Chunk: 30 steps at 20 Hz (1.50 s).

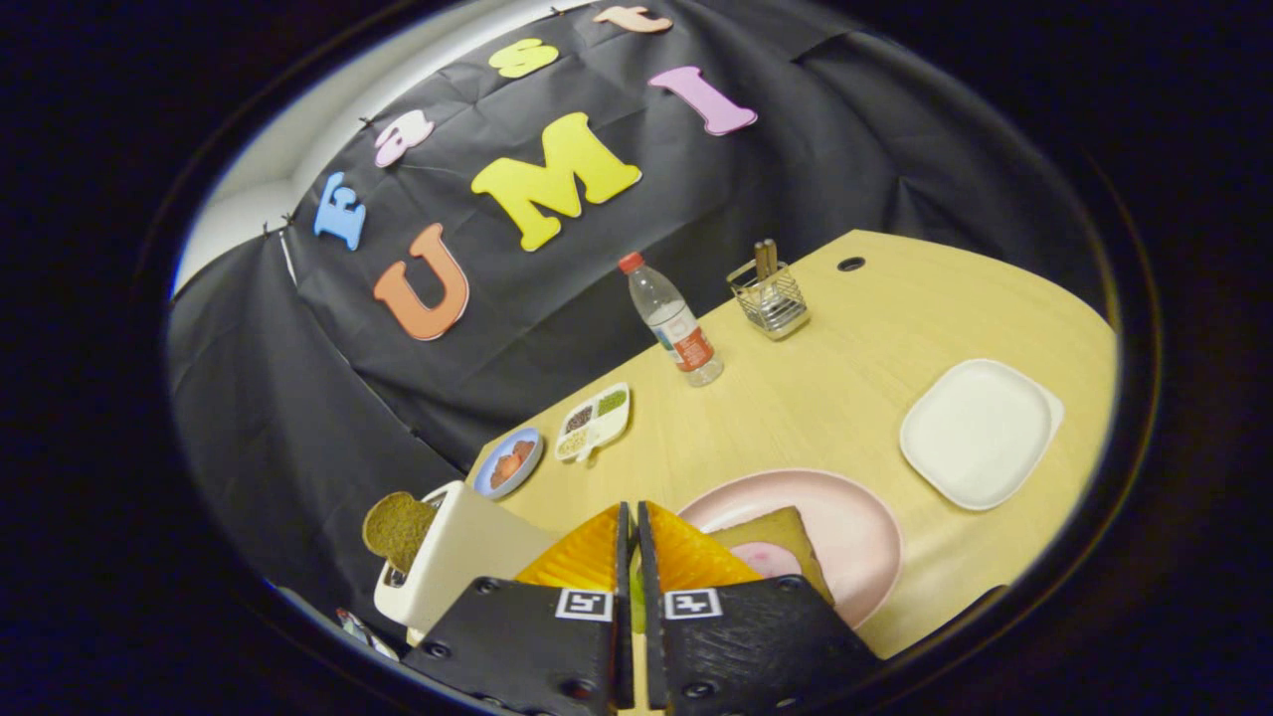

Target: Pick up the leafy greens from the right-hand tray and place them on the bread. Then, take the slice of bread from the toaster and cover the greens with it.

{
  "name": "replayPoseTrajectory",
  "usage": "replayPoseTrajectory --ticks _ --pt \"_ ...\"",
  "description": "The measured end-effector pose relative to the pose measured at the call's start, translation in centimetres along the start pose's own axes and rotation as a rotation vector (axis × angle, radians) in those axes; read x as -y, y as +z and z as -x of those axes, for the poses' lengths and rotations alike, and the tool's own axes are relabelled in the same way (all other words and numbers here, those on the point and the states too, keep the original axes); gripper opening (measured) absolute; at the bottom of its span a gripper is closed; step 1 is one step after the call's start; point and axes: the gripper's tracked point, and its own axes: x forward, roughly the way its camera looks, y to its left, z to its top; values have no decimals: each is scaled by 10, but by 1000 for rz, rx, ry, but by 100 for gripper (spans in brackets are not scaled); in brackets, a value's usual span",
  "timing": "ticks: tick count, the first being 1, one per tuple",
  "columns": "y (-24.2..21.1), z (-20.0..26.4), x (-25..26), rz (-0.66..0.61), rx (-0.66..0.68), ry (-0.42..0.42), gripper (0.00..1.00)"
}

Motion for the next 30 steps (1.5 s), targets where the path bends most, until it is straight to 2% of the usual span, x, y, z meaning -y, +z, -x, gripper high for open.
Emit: replayPoseTrajectory --ticks 2,5,9,10,14,19,23,28,30 --pt "5 0 10 31 16 -29 14" --pt "4 -2 24 83 19 -80 41" --pt "8 -1 30 130 33 -106 74" --pt "11 2 32 141 43 -112 85" --pt "27 11 38 188 102 -139 94" --pt "43 35 23 246 197 -117 95" --pt "52 67 -16 353 317 -91 96" --pt "7 69 -99 459 315 30 96" --pt "-14 62 -124 478 290 55 96"
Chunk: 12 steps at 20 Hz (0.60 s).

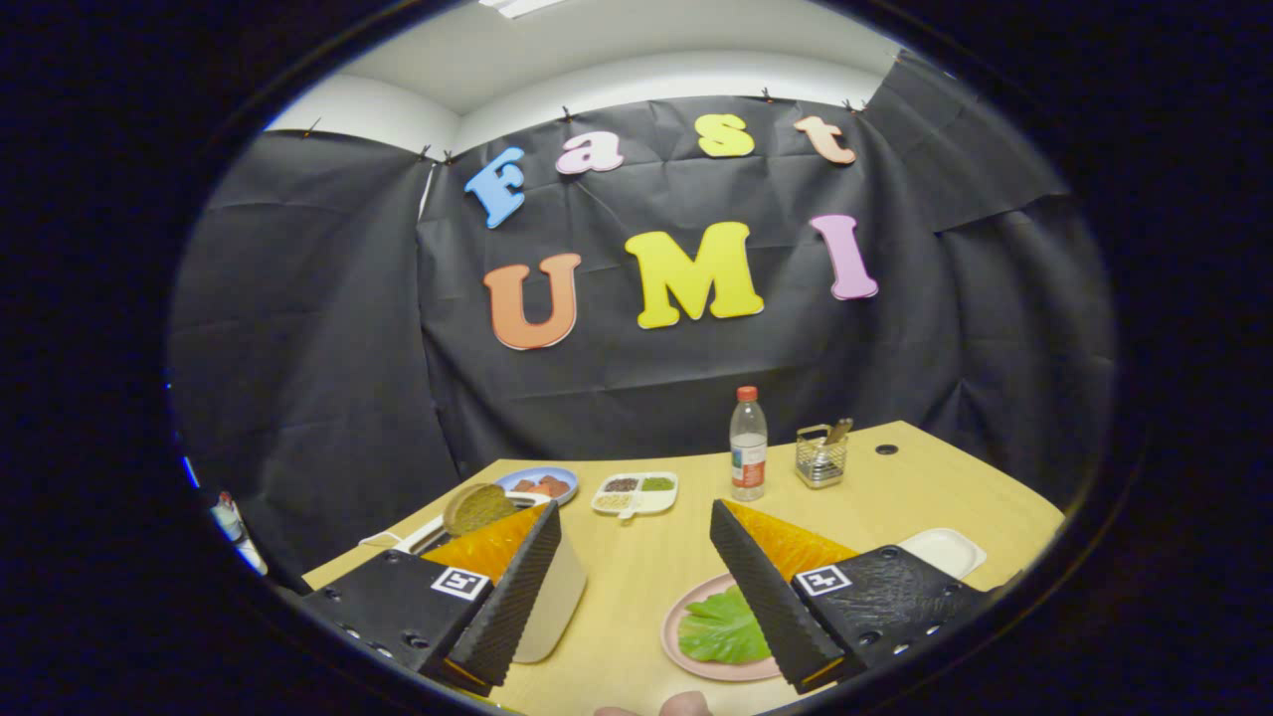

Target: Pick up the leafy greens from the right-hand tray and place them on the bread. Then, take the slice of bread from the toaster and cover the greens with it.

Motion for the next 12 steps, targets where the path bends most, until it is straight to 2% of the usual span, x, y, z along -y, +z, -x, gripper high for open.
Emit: replayPoseTrajectory --ticks 3,8,12 --pt "-11 -16 -50 32 -29 51 96" --pt "-29 -40 -105 26 -74 76 96" --pt "-34 -61 -118 52 -103 42 96"
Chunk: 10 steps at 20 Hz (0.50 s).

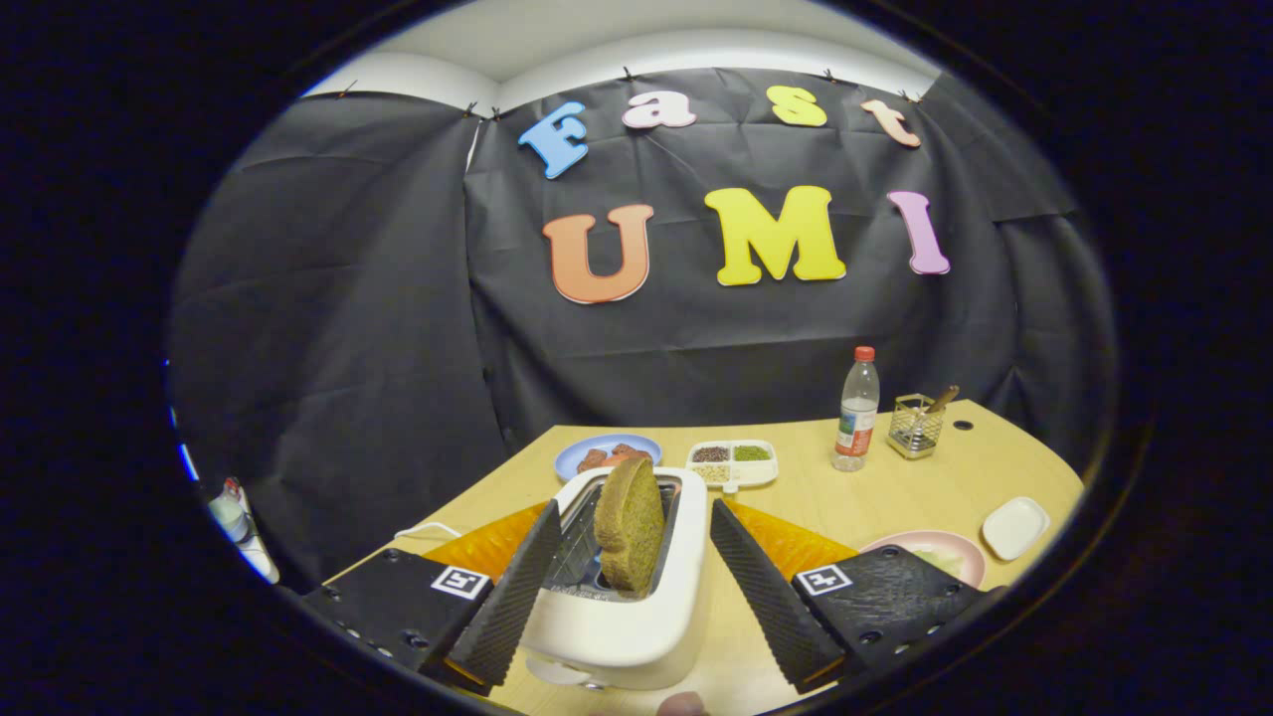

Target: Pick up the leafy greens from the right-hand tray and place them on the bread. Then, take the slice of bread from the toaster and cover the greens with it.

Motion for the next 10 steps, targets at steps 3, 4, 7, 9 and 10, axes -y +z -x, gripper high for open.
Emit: replayPoseTrajectory --ticks 3,4,7,9,10 --pt "-3 -17 0 21 -31 -39 94" --pt "-4 -20 2 32 -42 -58 90" --pt "-4 -30 3 59 -62 -90 81" --pt "-2 -32 3 54 -67 -100 59" --pt "-3 -34 3 53 -76 -101 48"
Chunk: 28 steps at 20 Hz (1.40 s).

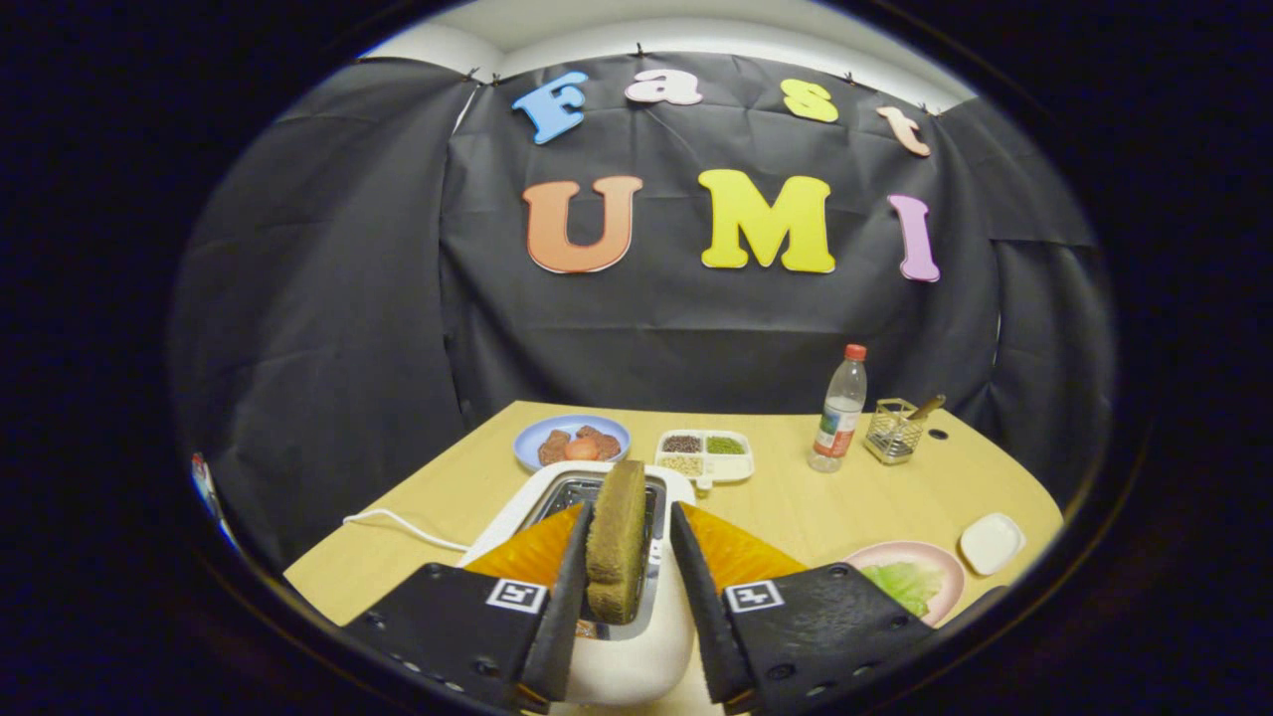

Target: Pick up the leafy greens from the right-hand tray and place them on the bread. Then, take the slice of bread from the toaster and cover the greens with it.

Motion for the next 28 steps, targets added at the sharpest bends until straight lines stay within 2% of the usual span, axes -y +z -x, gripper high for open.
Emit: replayPoseTrajectory --ticks 2,4,5,6,12,19,25,28 --pt "0 -1 3 -14 -16 0 27" --pt "0 0 1 -32 -30 13 17" --pt "2 2 1 -41 -33 21 17" --pt "4 1 -1 -44 -37 33 10" --pt "53 28 12 -153 36 87 10" --pt "102 68 56 -227 160 79 10" --pt "98 95 134 -205 220 -27 10" --pt "78 95 168 -187 215 -80 10"
